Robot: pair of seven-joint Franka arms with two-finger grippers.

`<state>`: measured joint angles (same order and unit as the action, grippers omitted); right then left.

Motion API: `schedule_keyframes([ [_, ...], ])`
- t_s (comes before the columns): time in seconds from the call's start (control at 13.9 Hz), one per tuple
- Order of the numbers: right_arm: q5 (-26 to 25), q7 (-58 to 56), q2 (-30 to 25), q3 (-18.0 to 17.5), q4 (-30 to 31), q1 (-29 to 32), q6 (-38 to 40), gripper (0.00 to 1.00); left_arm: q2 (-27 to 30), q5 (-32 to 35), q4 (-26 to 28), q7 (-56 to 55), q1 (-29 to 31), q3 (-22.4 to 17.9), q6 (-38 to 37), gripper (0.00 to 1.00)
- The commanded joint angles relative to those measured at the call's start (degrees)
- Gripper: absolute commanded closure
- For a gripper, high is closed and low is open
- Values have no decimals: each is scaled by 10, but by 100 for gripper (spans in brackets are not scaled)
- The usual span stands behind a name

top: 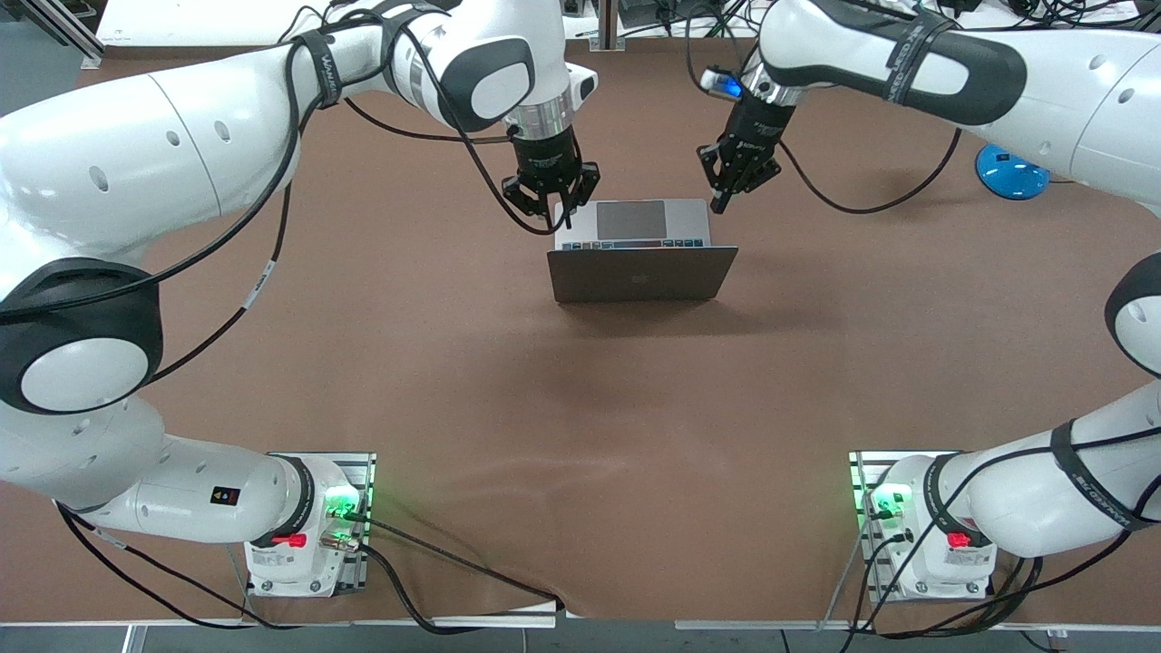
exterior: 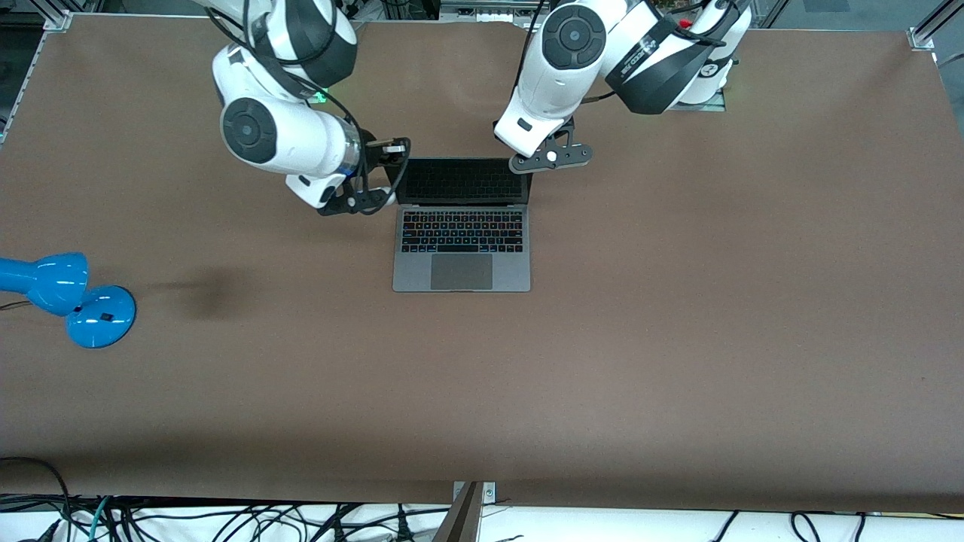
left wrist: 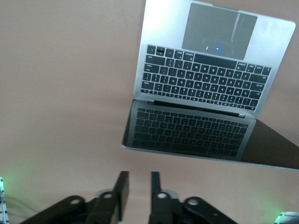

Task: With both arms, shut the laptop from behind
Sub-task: 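Lower both grippers behind the laptop screen's back edge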

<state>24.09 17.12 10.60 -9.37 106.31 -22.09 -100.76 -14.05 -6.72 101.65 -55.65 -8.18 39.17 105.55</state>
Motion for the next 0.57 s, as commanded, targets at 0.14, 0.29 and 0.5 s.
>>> schedule_keyframes([
  [0.14, 9, 4, -1, -3, 46, -16, 1, 100, -44, 2, -8, -13, -34, 3, 9, 100],
  [0.29, 9, 5, 3, -3, 52, -24, 9, 100, -58, 8, -8, -10, -43, 3, 14, 100],
  [0.5, 9, 4, 3, -5, 53, -28, 14, 100, -80, 56, -9, -3, -49, 3, 21, 100],
])
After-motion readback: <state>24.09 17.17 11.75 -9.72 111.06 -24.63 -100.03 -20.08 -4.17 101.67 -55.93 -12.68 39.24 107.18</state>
